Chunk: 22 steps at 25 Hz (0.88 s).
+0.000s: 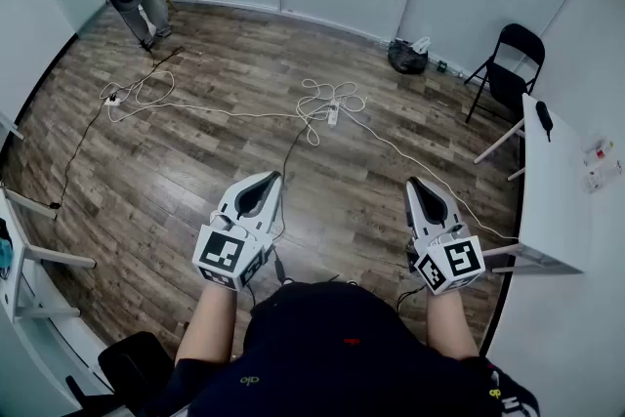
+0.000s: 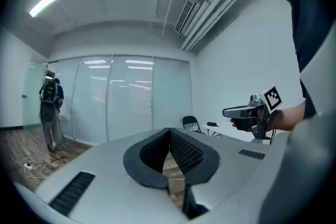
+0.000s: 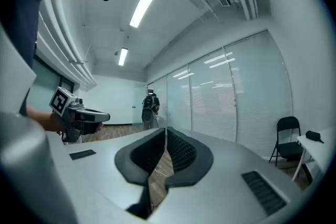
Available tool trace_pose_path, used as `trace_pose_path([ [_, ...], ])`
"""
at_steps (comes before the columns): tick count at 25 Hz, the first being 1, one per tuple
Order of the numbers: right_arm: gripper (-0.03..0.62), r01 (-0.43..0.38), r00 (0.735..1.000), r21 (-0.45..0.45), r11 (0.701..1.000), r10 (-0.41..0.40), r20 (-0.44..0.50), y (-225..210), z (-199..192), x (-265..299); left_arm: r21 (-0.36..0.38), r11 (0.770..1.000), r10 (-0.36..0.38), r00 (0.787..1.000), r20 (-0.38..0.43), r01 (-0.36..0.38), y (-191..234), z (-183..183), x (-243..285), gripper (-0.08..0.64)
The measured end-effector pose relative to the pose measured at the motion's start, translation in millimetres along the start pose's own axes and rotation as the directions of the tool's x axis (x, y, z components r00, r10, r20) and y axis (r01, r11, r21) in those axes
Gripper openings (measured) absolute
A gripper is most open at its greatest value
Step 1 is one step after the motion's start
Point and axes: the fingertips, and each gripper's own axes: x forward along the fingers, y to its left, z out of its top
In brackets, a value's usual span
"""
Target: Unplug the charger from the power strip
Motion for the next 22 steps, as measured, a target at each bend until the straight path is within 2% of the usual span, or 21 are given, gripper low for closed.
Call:
trace_pose_path([
  [10, 0.029, -0.014, 1.000, 0.001, 1.000, 0.014, -0.025, 0, -8, 1, 0.010, 1.000, -0.013, 1.000, -0.022, 0.013, -8, -7, 7, 0.020],
  [15, 0.029, -0.019, 1.000, 0.064, 0.998, 0.020, -0.007, -2, -13, 2, -0.012, 1.000, -0.004, 0.999, -0.035, 0.004, -5, -16, 3, 0.020],
  [22, 0.029, -0.027, 0.995, 0.078, 0.997, 0.034, -0.089, 24, -32, 25, -0.027, 1.000, 0.006, 0.997, -0.075, -0.008, 22, -41, -14, 0.020],
])
